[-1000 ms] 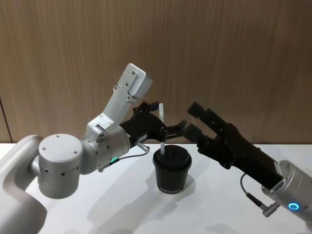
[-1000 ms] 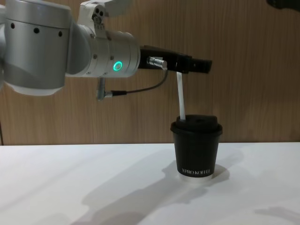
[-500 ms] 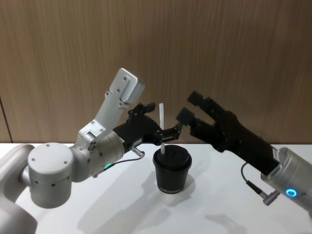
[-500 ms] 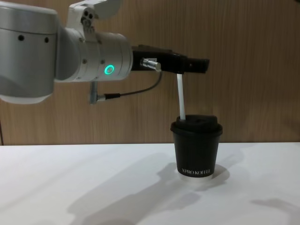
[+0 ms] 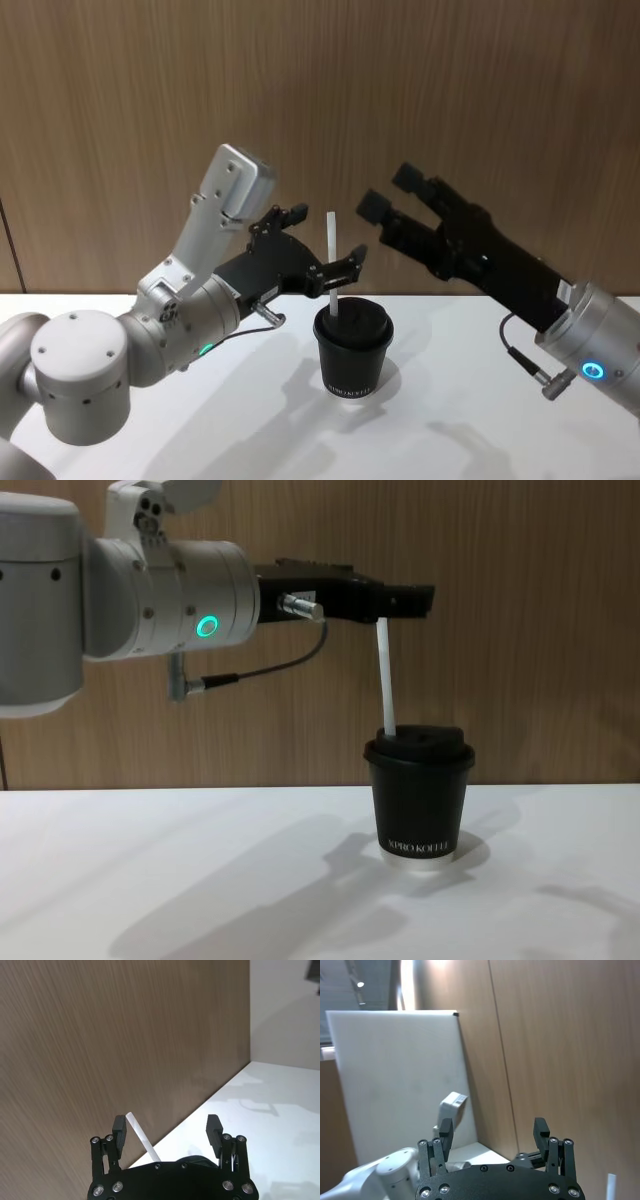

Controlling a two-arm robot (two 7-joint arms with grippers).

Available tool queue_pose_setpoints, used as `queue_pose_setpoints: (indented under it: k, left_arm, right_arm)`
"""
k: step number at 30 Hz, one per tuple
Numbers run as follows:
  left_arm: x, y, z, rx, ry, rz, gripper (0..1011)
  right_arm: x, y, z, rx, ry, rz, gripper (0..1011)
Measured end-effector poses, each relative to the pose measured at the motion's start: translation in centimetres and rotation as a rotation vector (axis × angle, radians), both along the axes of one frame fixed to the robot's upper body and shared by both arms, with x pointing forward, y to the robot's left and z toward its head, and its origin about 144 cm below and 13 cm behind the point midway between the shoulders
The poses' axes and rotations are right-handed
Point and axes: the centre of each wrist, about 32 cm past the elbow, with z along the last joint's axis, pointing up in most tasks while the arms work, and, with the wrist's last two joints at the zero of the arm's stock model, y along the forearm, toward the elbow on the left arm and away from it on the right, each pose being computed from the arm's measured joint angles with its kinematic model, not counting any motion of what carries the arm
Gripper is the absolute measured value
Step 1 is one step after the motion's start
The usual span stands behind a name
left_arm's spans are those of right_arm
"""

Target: Pick up the straw with one hand, pass it to the other hand, and insert it into the cup.

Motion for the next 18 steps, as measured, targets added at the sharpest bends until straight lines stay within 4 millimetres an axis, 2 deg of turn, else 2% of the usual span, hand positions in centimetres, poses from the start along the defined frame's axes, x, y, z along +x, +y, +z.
queue_pose_setpoints:
  k: [18]
  left_arm:
    - [-1.1,0.0,0.1,-0.033,-0.075,0.01,1000]
  right_arm:
    - [-1.7,0.7,0.4,0.044,0.03,-0.205,1001]
